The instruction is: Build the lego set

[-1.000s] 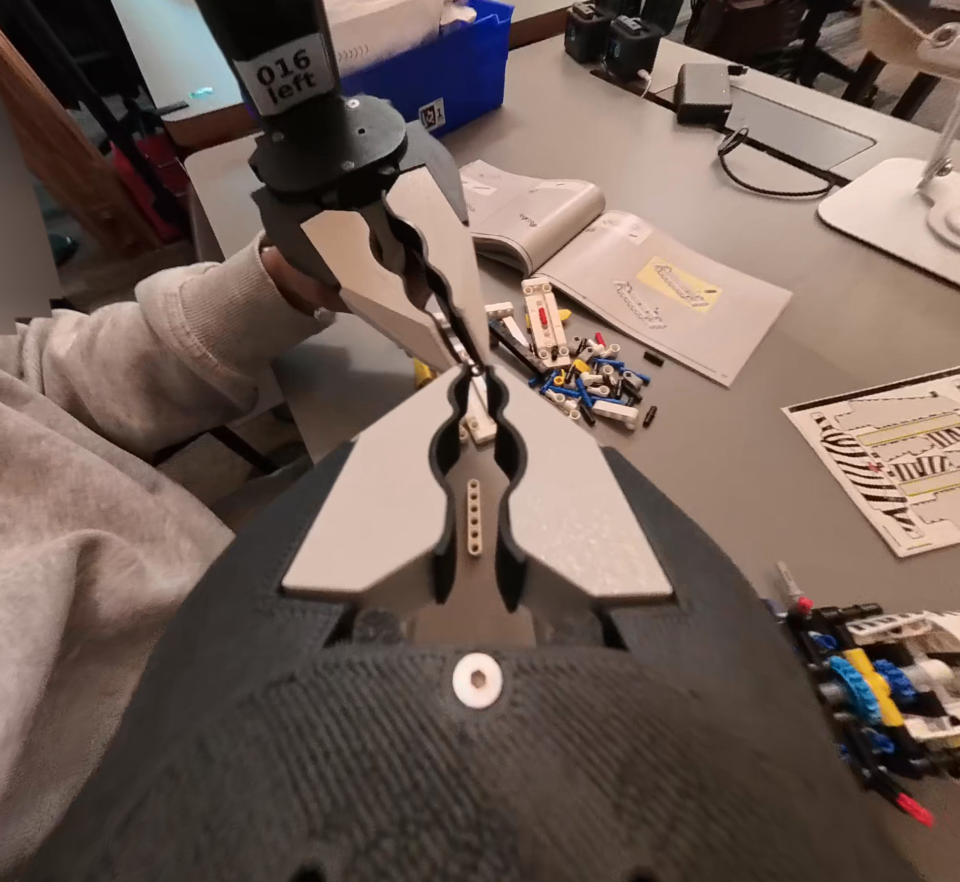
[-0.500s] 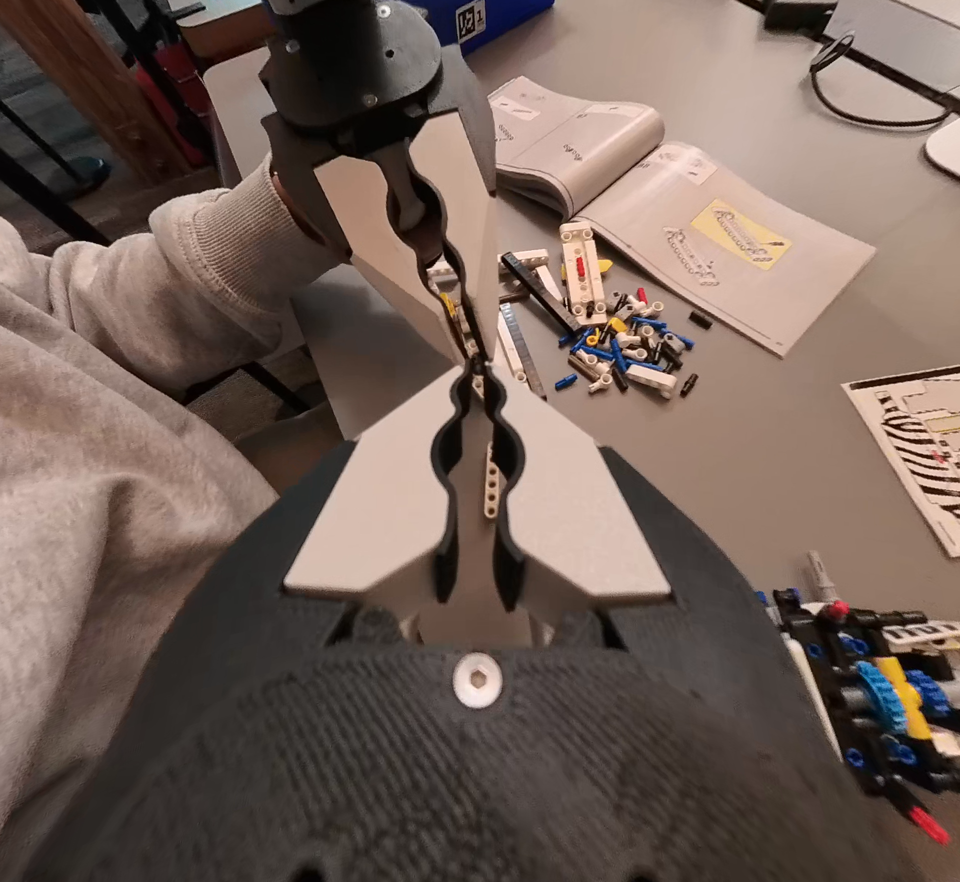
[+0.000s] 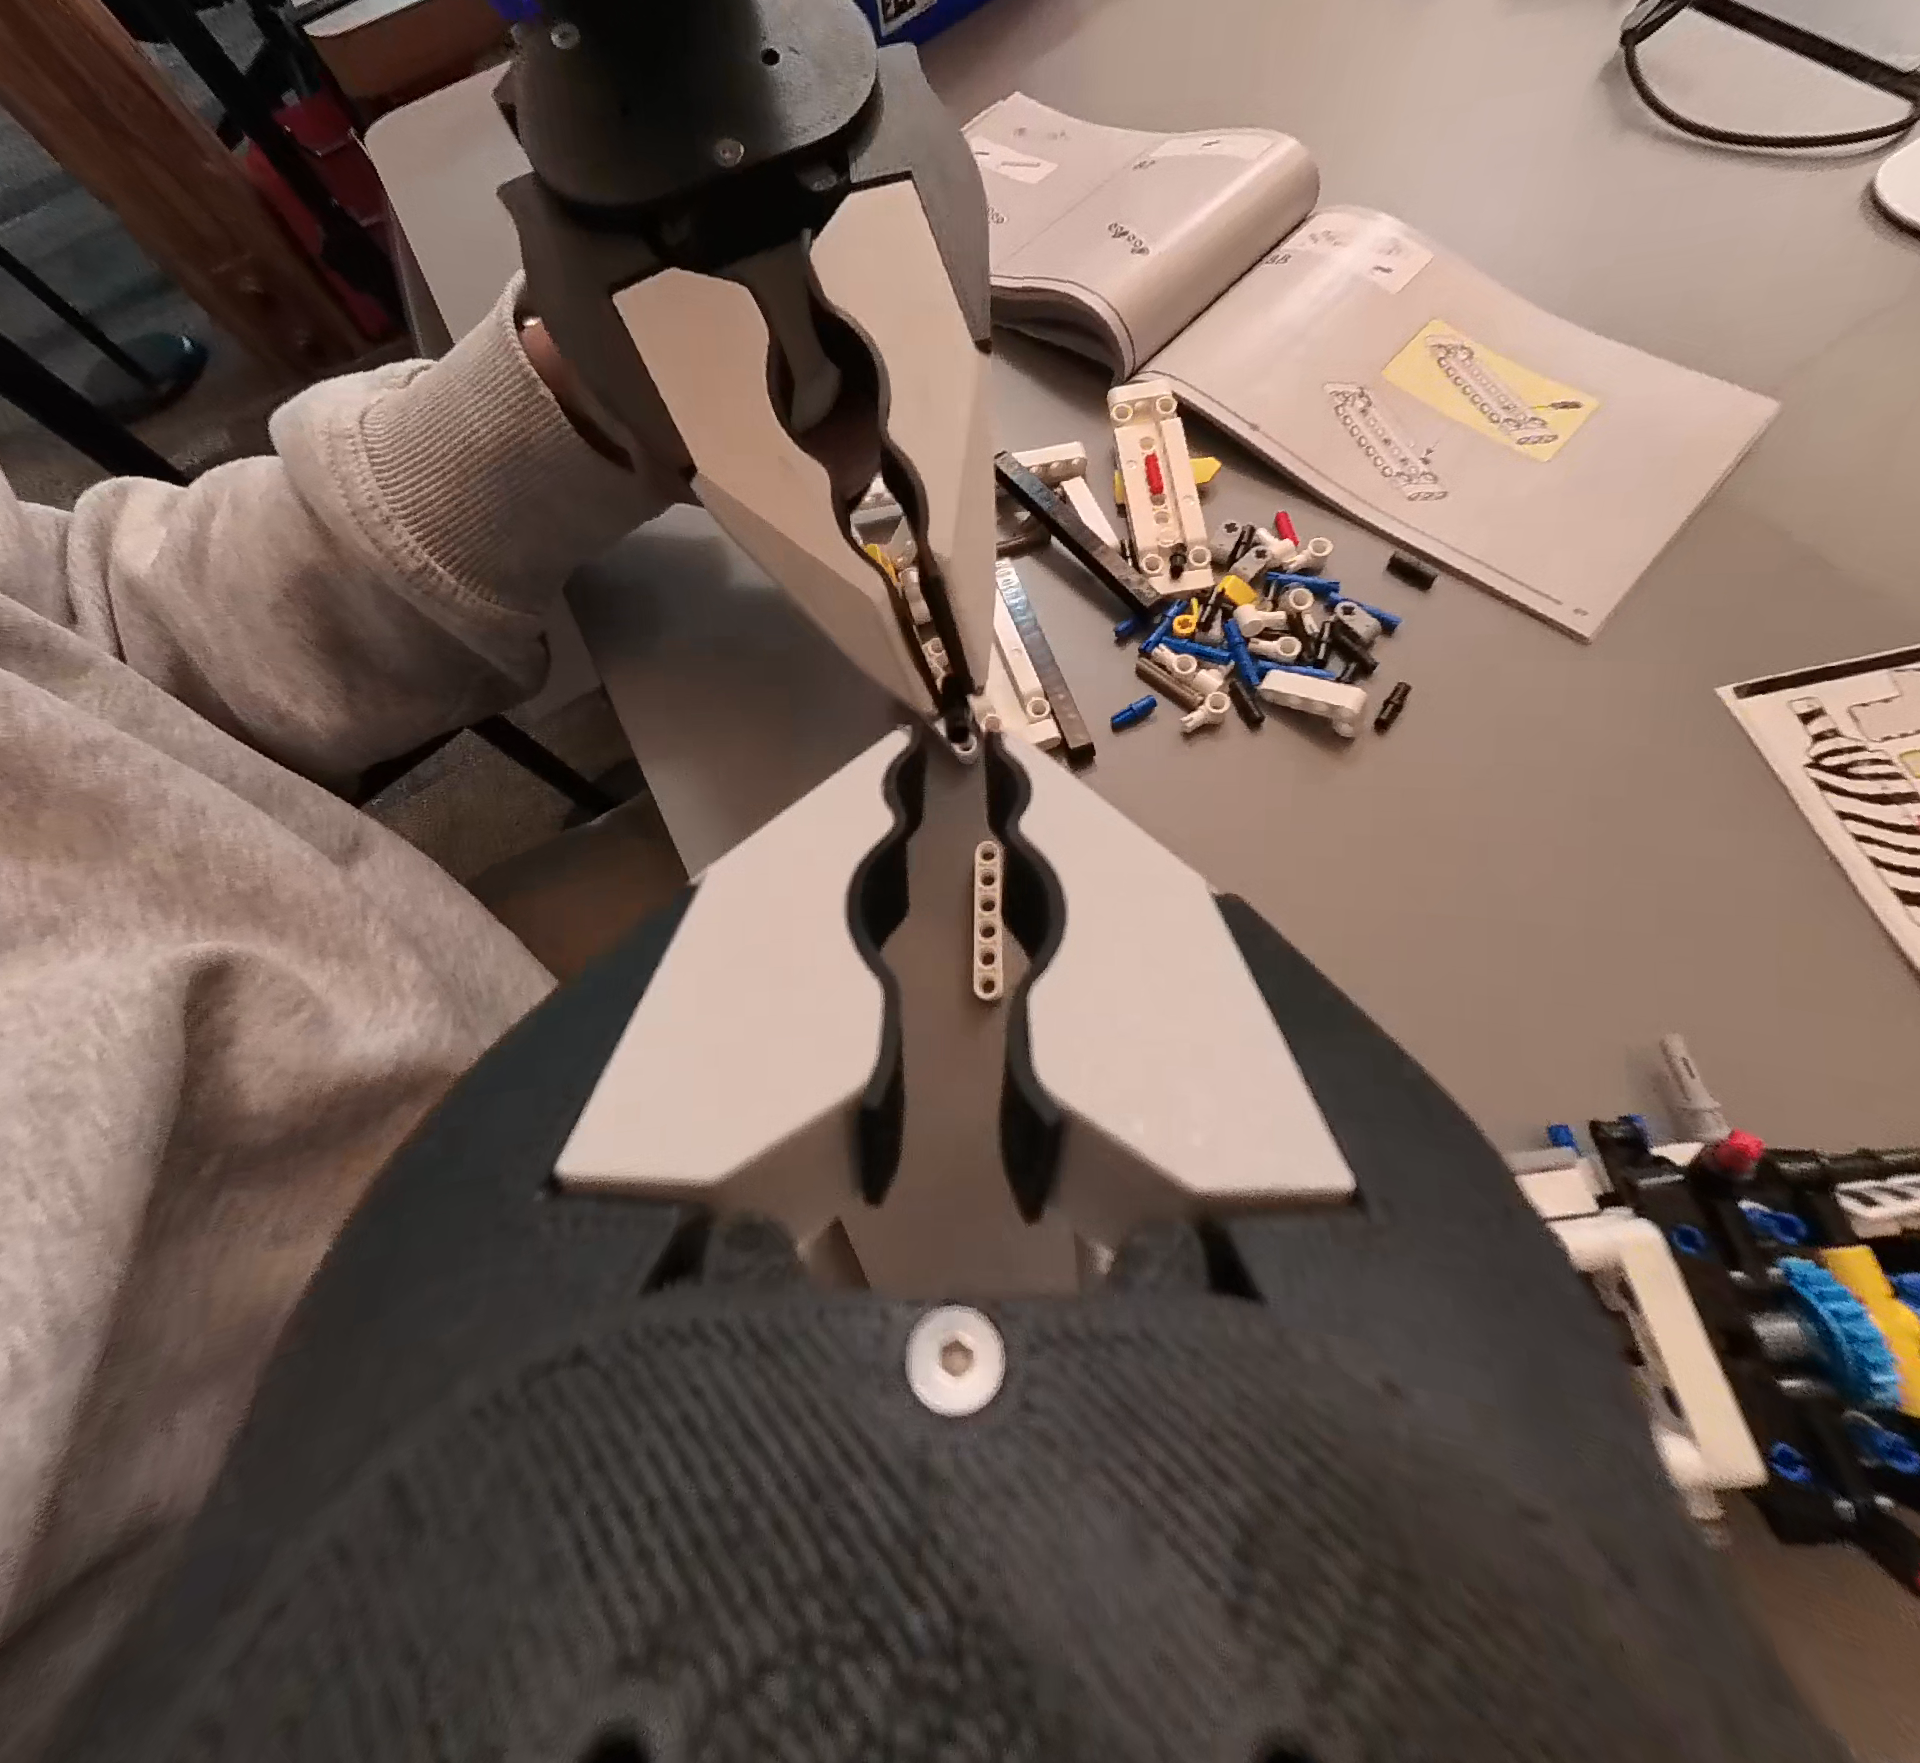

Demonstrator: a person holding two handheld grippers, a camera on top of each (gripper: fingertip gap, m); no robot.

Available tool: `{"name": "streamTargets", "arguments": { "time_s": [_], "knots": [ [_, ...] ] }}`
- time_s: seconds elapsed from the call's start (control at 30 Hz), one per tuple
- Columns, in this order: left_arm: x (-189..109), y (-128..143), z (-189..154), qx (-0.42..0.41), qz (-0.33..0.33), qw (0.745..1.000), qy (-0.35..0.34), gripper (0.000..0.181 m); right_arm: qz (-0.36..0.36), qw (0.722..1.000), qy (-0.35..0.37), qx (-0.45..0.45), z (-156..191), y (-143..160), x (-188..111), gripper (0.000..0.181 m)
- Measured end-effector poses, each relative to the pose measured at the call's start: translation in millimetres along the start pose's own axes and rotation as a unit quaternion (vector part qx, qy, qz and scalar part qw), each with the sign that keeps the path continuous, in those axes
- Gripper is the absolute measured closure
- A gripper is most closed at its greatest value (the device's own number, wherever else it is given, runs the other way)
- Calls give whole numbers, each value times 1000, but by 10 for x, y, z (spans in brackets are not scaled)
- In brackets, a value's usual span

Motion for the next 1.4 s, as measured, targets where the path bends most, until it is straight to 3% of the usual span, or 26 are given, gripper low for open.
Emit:
{"name": "streamTargets", "arguments": {
  "time_s": [0.67,0.87,1.07,1.13,1.17,1.23,1.3,1.4],
  "knots": [
    [25,-64,-76,-9,-18,999,40,180,-102,995,-3,9,101,101,-59,179],
    [132,-272,-147,-9,-73,996,57,179,-167,985,-28,22,97,132,-329,179],
    [188,-503,-112,-30,-151,988,28,161,-236,971,-25,32,37,200,-710,179],
    [250,-570,-64,-49,-169,984,0,147,-254,966,-22,33,34,208,-818,180],
    [280,-639,-83,-70,-196,978,6,137,-260,965,-18,34,32,219,-863,180],
    [335,-828,-266,-115,-267,953,83,116,-270,962,-5,36,28,256,-941,180],
    [435,-927,-424,-127,-302,938,114,115,-278,959,12,43,10,310,-1008,180],
    [612,-921,-513,-103,-277,952,74,115,-292,954,31,62,0,392,-1089,180]
  ]
}}
Point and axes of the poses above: each gripper's, where its closed fingertips meet, x out along the fingers, y out of its underside, z = x × y across the jaws, the point moved 6 cm from there along -x, back along the fingers, and after that the axes turned 2 degrees about x, right-handed, at the moved point
